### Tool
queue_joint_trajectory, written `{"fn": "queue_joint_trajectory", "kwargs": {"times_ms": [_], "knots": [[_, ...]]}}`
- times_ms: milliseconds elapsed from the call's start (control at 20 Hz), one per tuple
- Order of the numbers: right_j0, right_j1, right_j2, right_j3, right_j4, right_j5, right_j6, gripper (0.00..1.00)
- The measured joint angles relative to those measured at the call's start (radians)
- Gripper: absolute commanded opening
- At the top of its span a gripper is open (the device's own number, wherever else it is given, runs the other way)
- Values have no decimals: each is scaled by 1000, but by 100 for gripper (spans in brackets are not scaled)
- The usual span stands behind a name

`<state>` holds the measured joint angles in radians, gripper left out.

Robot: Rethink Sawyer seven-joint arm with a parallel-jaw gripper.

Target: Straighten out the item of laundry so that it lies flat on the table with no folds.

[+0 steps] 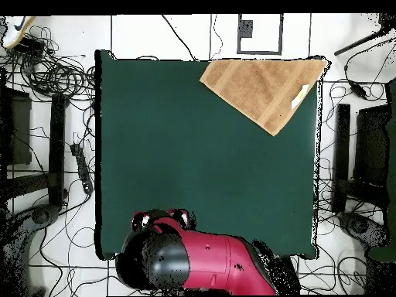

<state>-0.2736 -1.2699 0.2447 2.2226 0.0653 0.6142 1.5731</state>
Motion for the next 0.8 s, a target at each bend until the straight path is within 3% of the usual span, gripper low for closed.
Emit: {"fn": "queue_joint_trajectory", "kwargs": {"times_ms": [800], "knots": [[-18,0,34,2,-1,3,0,100]]}}
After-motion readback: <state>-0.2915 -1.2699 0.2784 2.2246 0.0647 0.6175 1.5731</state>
